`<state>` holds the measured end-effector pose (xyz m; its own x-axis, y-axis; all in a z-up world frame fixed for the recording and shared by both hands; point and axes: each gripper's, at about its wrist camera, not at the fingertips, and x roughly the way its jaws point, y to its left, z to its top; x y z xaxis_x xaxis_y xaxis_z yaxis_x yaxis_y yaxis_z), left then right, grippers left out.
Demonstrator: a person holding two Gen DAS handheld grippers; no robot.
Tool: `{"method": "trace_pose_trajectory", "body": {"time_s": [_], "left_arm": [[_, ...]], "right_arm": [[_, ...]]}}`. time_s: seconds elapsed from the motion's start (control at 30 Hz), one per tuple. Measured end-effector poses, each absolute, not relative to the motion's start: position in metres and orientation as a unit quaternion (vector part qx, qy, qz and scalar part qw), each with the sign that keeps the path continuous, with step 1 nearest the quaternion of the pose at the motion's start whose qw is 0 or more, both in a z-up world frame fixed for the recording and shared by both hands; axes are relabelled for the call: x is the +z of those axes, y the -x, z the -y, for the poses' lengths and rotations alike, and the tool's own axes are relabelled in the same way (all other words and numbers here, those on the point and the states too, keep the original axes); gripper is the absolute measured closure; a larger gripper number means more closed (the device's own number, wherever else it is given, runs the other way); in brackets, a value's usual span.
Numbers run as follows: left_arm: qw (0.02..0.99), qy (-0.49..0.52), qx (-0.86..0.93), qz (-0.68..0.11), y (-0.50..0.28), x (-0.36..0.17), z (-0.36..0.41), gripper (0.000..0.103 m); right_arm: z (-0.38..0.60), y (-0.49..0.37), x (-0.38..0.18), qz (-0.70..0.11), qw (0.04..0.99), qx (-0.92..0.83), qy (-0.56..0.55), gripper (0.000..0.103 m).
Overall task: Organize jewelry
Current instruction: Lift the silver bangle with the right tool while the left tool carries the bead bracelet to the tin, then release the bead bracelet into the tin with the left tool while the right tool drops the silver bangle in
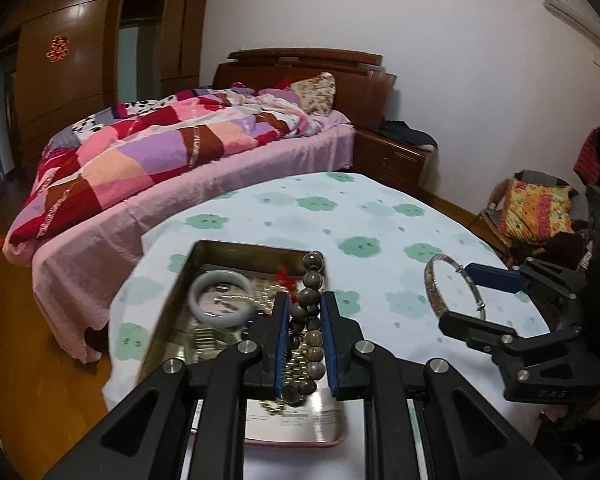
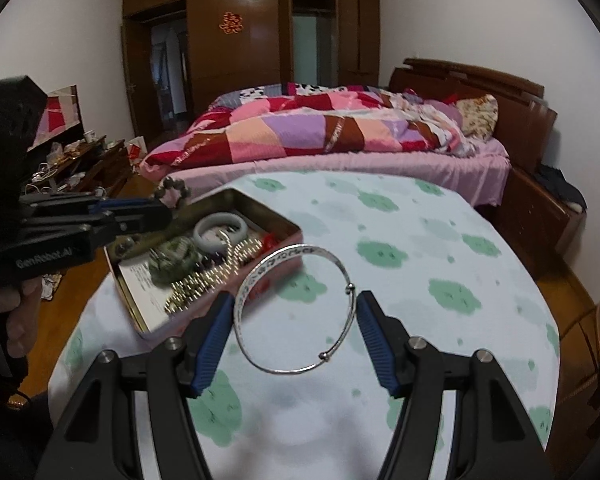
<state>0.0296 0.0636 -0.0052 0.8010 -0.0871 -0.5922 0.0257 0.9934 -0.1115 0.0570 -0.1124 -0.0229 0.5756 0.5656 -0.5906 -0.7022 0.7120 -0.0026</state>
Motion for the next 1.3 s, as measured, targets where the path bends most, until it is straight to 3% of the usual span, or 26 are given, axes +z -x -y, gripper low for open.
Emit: {"method": "trace_pose_trajectory", "body": {"time_s": [0.67,1.3], "left_arm": [[0.944,0.088,0.024,-0.317,-0.033,-0.015,-0.116,0.088],[0.932,0.096,0.031,-0.347,-0.041,-0.038,-0.124,0.088]], "right_arm": [[0.048,-0.056,-0.004,-0.255,0.864,0.411,0.140,0.038],[0.015,-0.057,-0.027,-0.275,0.846,0.430,0.153,0.038]]}}
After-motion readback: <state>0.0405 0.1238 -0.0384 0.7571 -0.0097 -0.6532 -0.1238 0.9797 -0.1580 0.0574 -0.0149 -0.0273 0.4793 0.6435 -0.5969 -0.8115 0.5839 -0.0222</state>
